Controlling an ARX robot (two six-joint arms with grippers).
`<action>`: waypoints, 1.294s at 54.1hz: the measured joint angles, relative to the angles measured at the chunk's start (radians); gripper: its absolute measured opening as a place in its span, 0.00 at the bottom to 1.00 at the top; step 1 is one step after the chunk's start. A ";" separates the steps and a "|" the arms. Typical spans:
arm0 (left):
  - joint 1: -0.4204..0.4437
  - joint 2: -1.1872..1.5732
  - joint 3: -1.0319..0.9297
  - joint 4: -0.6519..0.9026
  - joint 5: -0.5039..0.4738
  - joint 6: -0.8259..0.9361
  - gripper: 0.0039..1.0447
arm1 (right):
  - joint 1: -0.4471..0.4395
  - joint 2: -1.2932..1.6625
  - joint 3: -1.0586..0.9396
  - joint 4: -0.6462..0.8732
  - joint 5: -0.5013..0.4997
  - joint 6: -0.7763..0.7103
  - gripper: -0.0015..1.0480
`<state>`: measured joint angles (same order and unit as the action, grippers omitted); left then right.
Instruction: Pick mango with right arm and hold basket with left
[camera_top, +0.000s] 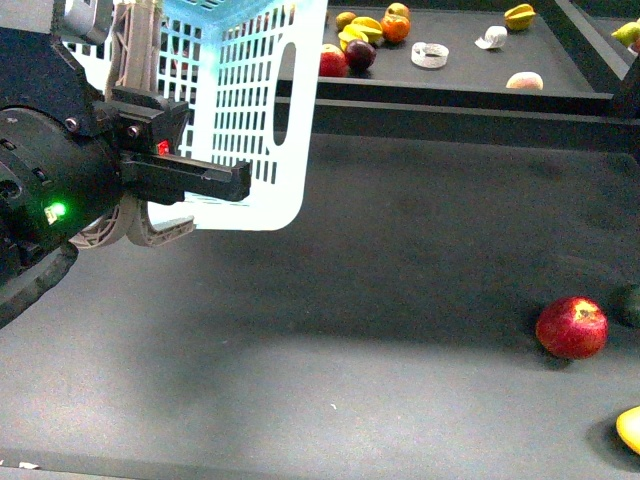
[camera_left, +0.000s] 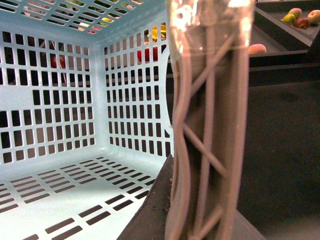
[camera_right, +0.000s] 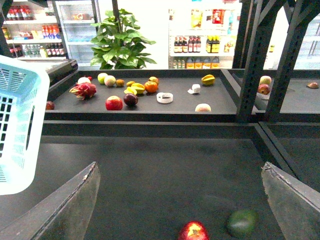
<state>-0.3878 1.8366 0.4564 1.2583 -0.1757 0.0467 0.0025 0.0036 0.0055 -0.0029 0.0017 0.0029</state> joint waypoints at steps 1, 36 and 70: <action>0.001 0.000 -0.001 0.000 -0.002 -0.006 0.05 | 0.000 0.000 0.000 0.000 0.000 0.000 0.92; -0.087 0.000 -0.006 -0.003 -0.010 -0.106 0.05 | 0.000 0.000 0.000 0.000 0.000 0.000 0.92; -0.134 -0.028 0.009 -0.077 0.075 -0.259 0.05 | 0.000 0.000 0.000 0.000 0.000 0.000 0.92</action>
<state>-0.5220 1.8084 0.4656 1.1809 -0.1005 -0.2123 0.0025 0.0036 0.0055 -0.0029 0.0017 0.0032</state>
